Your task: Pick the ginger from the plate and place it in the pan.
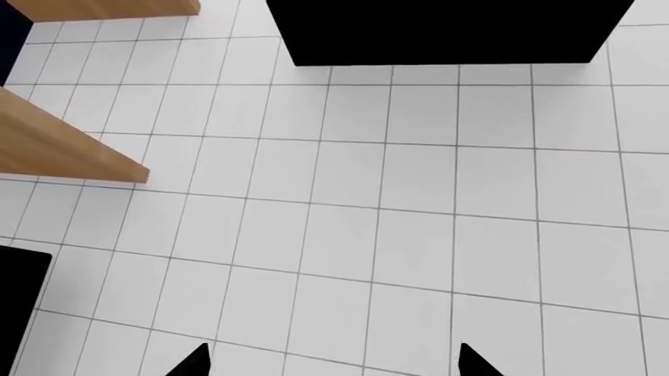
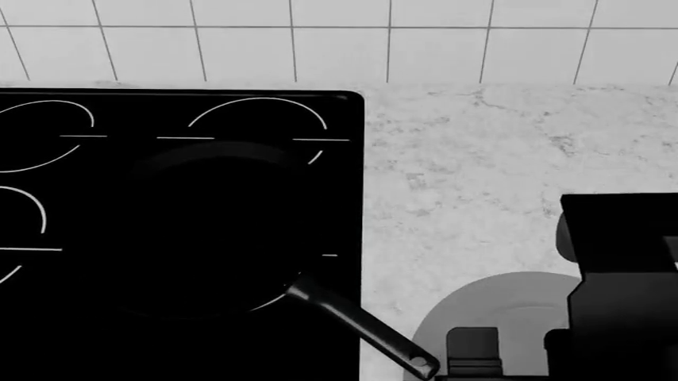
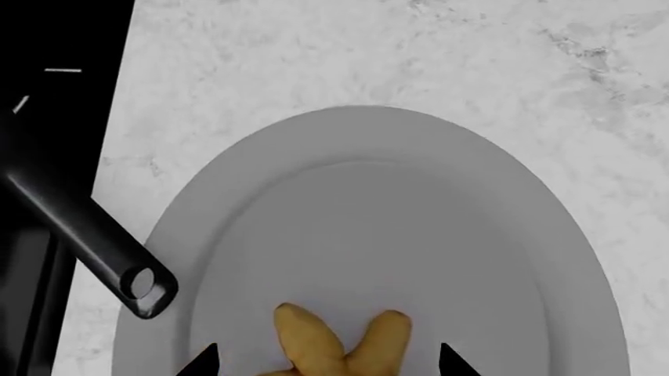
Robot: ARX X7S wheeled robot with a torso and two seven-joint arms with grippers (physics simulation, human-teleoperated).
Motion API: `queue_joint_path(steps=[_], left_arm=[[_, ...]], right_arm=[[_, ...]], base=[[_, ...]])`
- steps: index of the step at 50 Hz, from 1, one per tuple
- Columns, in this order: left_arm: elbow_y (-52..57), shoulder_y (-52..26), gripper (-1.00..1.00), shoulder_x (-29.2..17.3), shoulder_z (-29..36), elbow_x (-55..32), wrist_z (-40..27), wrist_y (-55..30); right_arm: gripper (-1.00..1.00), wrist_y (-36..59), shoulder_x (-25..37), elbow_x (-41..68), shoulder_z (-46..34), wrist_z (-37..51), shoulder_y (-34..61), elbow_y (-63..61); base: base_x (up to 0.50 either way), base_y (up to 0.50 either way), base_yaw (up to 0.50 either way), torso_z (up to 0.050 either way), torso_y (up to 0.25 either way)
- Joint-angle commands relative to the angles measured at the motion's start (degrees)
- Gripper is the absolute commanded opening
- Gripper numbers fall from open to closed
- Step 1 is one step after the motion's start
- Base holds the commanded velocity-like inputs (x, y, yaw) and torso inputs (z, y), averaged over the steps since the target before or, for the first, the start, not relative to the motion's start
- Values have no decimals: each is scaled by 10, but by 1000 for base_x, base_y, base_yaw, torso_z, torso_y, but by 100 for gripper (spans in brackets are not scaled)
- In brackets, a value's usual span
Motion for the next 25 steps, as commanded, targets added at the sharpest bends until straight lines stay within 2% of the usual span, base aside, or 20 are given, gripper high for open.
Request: queue_joint_path(steps=[1, 25], left_arm=[[-1, -1, 100, -2, 1, -2, 0, 2], [-8, 5, 100, -3, 4, 1, -1, 13]], right_arm=[[100, -3, -6, -8, -3, -12, -14, 8], [100, -11, -4, -20, -10, -26, -39, 13]], base=[[0, 0, 0, 0, 0], [0, 0, 0, 0, 0]])
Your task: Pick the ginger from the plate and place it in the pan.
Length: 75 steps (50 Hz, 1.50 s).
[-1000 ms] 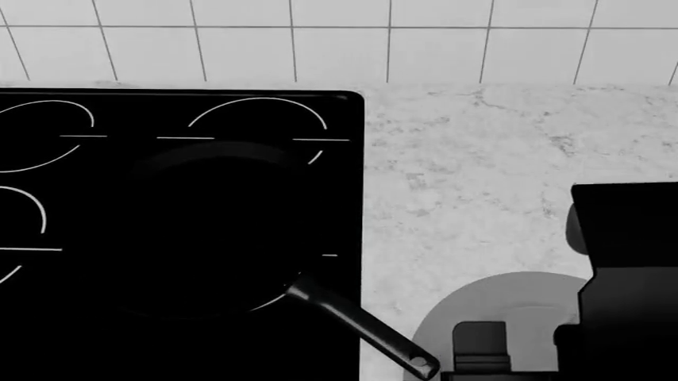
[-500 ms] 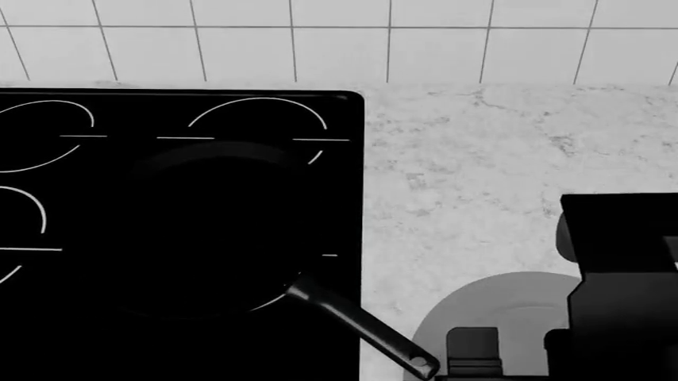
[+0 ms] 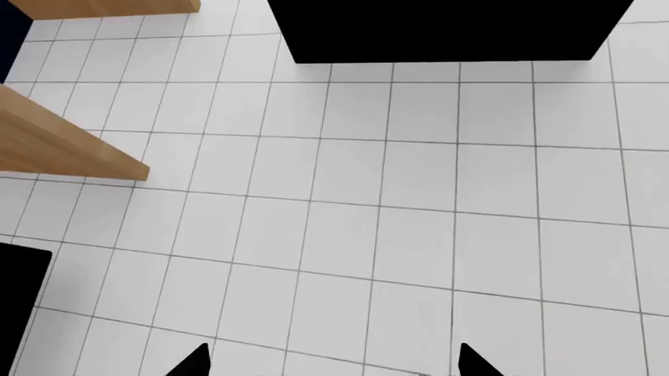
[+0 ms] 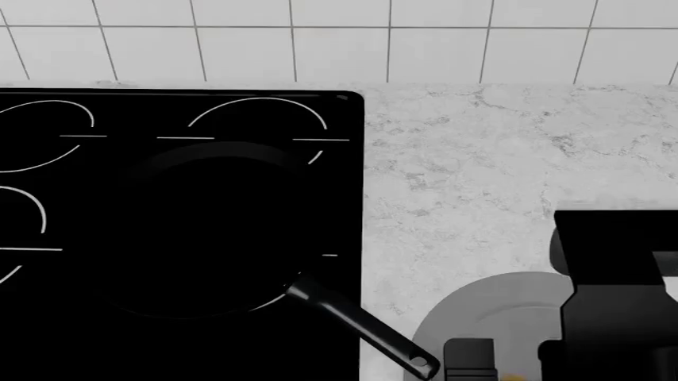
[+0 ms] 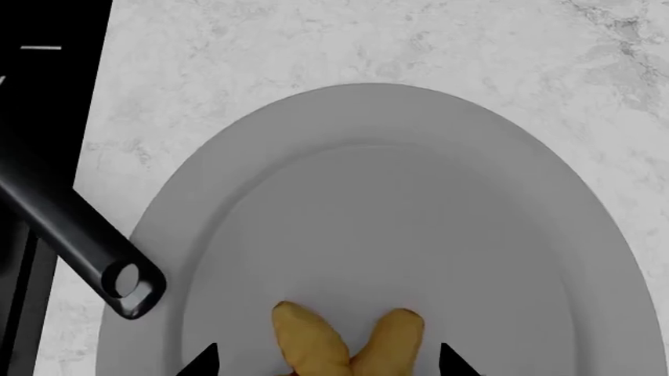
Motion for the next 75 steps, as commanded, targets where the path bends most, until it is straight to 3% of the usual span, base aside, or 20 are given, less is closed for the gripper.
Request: queue_joint_path(steps=[1, 74, 75], left_arm=[[-1, 1, 100, -1, 1, 0, -1, 3], [-14, 3, 100, -6, 12, -1, -7, 20], [-14, 5, 100, -6, 13, 1, -7, 21]], right_arm=[[100, -4, 1, -5, -3, -8, -13, 1], [100, -19, 10, -27, -13, -31, -64, 4], [-100, -22, 10, -30, -14, -29, -66, 6]], base=[[0, 0, 0, 0, 0], [0, 0, 0, 0, 0], [0, 0, 0, 0, 0]])
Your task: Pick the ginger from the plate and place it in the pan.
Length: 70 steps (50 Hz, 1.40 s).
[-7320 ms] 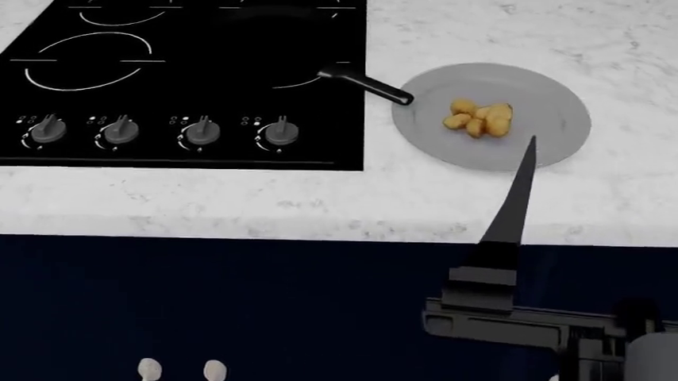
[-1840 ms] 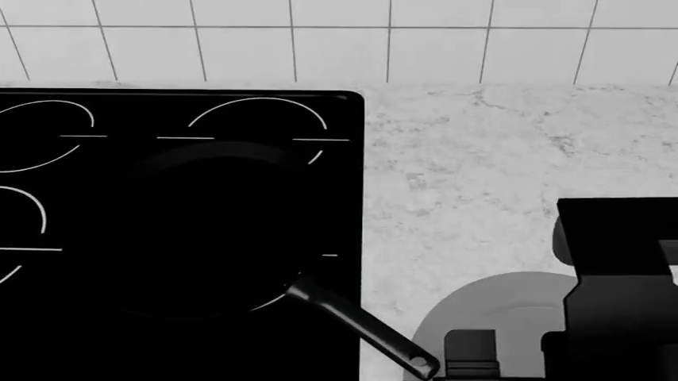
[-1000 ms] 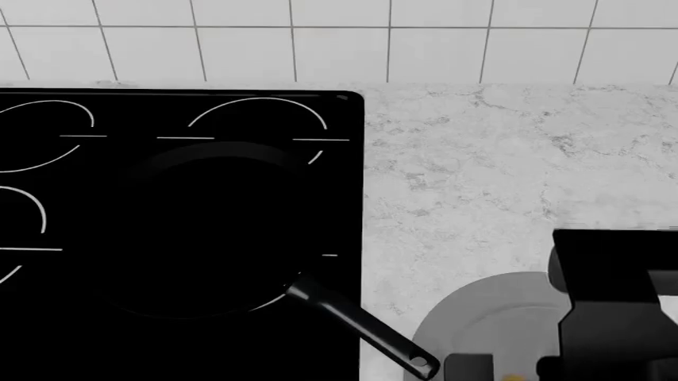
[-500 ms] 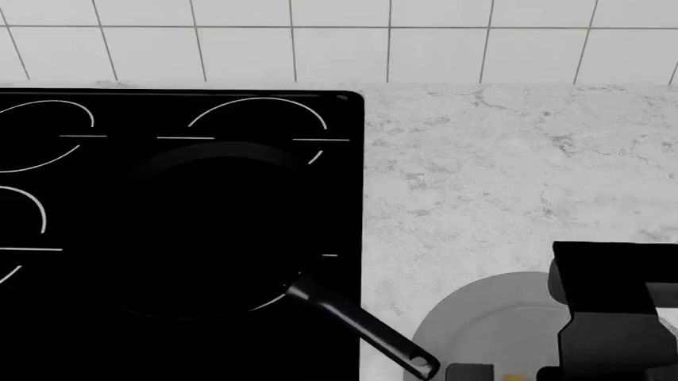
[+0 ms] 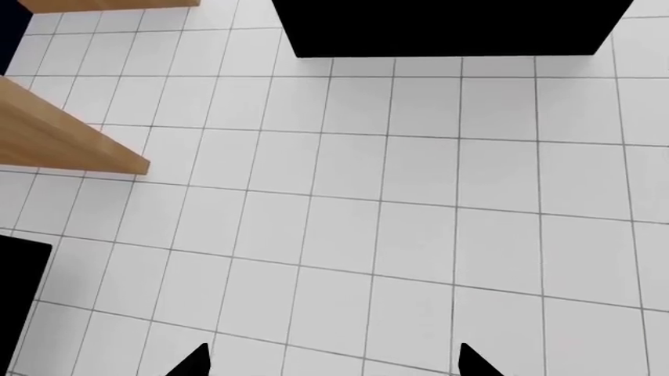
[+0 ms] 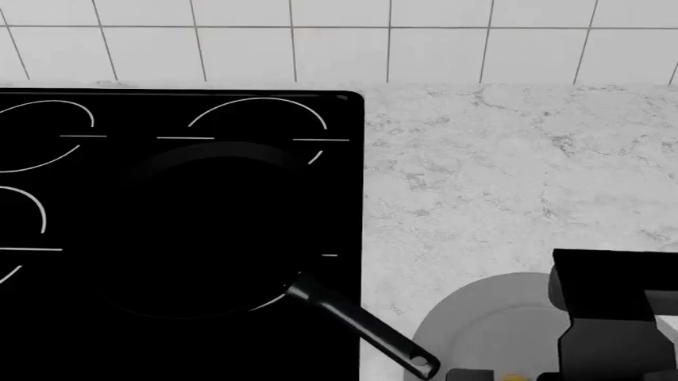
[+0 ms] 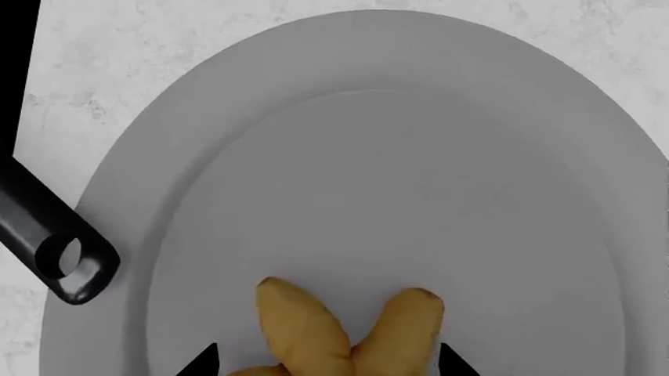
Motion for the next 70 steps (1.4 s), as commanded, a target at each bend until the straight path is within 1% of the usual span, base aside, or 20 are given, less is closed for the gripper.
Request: queue_joint_path(steps=[1, 17, 22, 30, 46, 57, 70], left_arm=[[1, 2, 100, -3, 3, 1, -2, 0], [-4, 5, 100, -2, 3, 0, -2, 6], [-1, 7, 100, -4, 1, -3, -3, 5], [2, 5, 100, -5, 4, -7, -3, 5], [19, 12, 100, -11, -8, -20, -9, 2], [21, 17, 100, -13, -9, -19, -9, 7], [20, 19, 100, -15, -11, -22, -12, 7]], right_arm=[[-100, -2, 1, -11, -5, -2, -13, 2], [-100, -1, 6, -5, 4, 23, 4, -8], [-100, 7, 4, 1, 11, 38, 21, -13], [-100, 19, 15, 24, 28, 75, 59, -33], [-100, 27, 35, 56, 52, 125, 106, -67], [-100, 67, 5, 95, 84, 167, 178, -46], [-100, 98, -35, 99, 100, 168, 210, -8]], base=[[0, 0, 0, 0, 0], [1, 0, 0, 0, 0], [0, 0, 0, 0, 0], [0, 0, 0, 0, 0], [0, 0, 0, 0, 0], [0, 0, 0, 0, 0], [0, 0, 0, 0, 0]])
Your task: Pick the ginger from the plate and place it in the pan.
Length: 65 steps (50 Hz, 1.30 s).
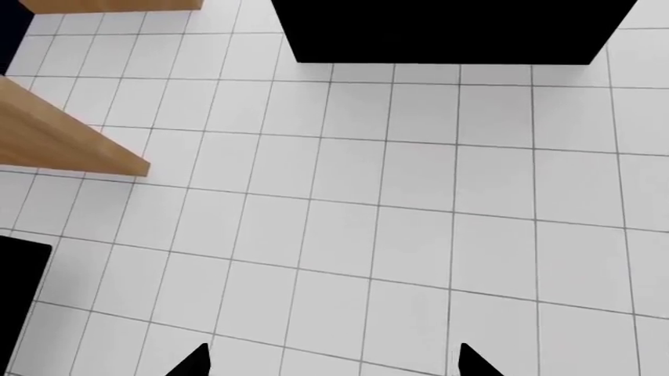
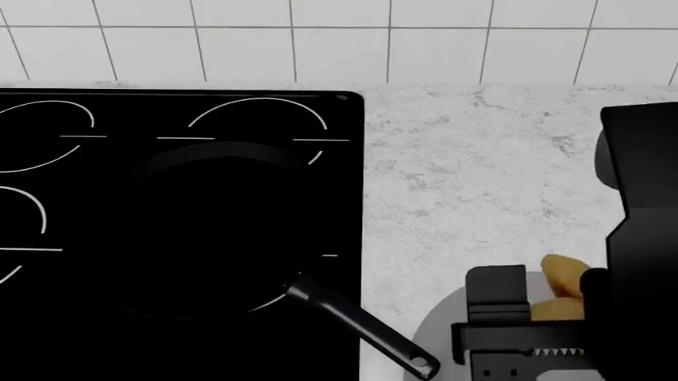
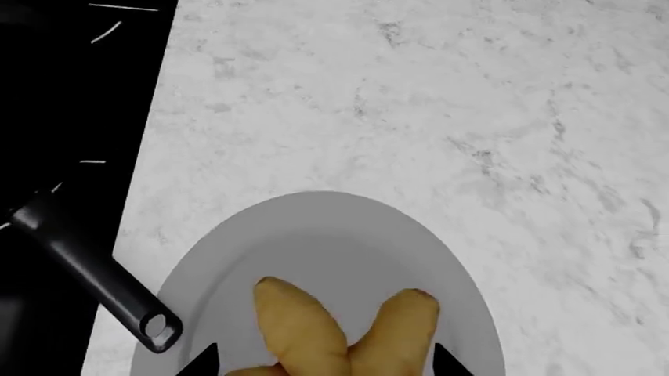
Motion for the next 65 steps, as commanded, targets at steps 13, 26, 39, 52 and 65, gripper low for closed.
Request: queue_joint_path(steps=[13, 26, 39, 52, 65], left_arm=[[6, 4, 100, -6, -5, -7, -6, -1], [5, 6, 100, -10, -11, -13, -6, 1], [7, 17, 100, -14, -20, -16, -5, 9], [4, 21, 100, -14, -19, -14, -6, 14], [-9, 25, 100, -12, -18, -11, -2, 26]], right_arm=[[-100, 76, -88, -21, 33, -24, 51, 89], [-100, 140, -192, -101, 41, -116, 43, 217], [-100, 194, -316, -211, 46, -250, 35, 369], [-100, 212, -428, -333, 43, -412, 27, 497], [-100, 192, -510, -418, 33, -542, 13, 586]], base=[[0, 0, 0, 0, 0], [0, 0, 0, 0, 0], [0, 0, 0, 0, 0], [0, 0, 0, 0, 0], [0, 0, 0, 0, 0]])
